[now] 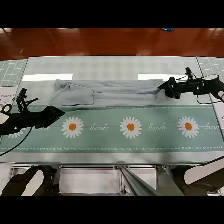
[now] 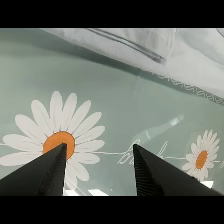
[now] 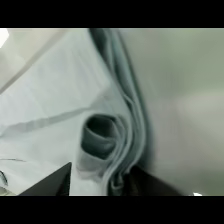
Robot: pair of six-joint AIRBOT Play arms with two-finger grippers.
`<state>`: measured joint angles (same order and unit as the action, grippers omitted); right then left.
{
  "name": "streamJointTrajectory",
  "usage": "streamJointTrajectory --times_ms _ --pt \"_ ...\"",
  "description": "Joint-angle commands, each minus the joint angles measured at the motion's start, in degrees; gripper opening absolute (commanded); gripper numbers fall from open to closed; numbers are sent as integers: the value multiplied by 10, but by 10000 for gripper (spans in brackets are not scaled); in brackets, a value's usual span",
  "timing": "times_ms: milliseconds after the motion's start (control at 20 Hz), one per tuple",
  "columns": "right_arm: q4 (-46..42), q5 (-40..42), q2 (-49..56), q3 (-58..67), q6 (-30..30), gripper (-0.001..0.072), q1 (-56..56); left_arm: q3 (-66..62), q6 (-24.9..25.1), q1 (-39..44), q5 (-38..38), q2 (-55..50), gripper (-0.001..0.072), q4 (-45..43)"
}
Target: Fold the shirts.
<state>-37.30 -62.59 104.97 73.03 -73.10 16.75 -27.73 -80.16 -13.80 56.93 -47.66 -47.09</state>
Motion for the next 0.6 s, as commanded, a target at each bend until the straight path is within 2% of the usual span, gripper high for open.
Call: streamJointTrajectory --times_ms 0,50,100,150,200,250,300,350,450,550 --pt "-9 18 12 13 -3 401 -31 0 0 0 -2 1 503 0" --pt "-6 17 12 13 1 295 -38 0 0 0 -5 1 503 0" --pt "-1 13 11 13 15 75 -45 0 0 0 -8 1 503 0" --pt "-1 6 7 13 24 26 -49 0 0 0 -8 1 502 0" --pt "-6 0 -1 13 24 26 -50 0 0 0 -8 1 500 0" --pt "-16 -5 -14 13 22 26 -50 0 1 0 -8 1 445 2" --pt "-33 -9 -34 13 16 26 -46 0 3 0 -8 1 245 5" --pt "-57 -17 -57 13 10 26 -40 0 33 3 -9 1 25 23" --pt "-123 -37 -111 11 -8 26 -32 0 91 30 -35 1 15 106" --pt "-180 -52 -171 3 -21 26 -31 -15 107 97 -97 -6 14 141"
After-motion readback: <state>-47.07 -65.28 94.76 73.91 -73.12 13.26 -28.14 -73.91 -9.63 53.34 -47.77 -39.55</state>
